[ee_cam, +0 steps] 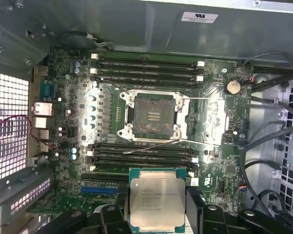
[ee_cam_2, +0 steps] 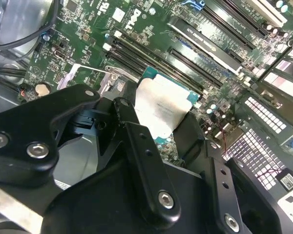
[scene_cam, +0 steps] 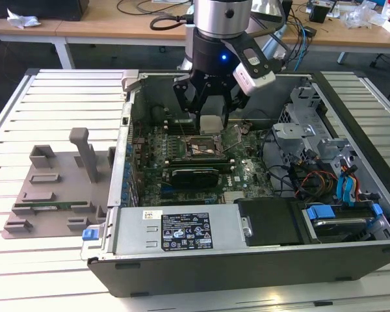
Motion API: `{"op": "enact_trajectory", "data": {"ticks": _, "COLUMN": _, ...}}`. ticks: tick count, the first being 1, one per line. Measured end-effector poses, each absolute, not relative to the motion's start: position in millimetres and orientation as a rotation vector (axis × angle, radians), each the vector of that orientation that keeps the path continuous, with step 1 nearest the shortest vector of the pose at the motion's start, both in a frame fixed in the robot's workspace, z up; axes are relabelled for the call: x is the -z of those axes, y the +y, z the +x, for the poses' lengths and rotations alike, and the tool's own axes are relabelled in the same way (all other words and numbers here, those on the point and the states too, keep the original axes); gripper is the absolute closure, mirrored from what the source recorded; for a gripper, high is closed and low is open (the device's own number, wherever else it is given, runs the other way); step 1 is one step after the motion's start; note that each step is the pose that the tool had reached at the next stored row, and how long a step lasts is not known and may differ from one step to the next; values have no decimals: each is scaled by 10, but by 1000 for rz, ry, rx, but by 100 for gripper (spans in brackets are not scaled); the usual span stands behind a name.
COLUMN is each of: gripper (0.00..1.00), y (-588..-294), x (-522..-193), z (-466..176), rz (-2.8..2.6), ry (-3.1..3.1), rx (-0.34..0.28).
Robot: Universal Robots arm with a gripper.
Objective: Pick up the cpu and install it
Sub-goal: 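Pick up the cpu and move it towards the insertion slot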
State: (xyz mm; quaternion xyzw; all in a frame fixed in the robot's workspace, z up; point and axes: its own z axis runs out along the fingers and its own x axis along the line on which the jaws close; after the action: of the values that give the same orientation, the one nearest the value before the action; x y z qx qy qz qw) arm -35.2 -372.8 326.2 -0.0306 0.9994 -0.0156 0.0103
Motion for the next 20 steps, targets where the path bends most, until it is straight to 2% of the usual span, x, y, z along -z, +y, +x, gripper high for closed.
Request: {"op": "enact_trajectory", "data": {"ticks": 20, "gripper": 45, "y": -3728, "x": -3100, "z": -301, "rz": -95, "ry": 3119, "rx": 48}}
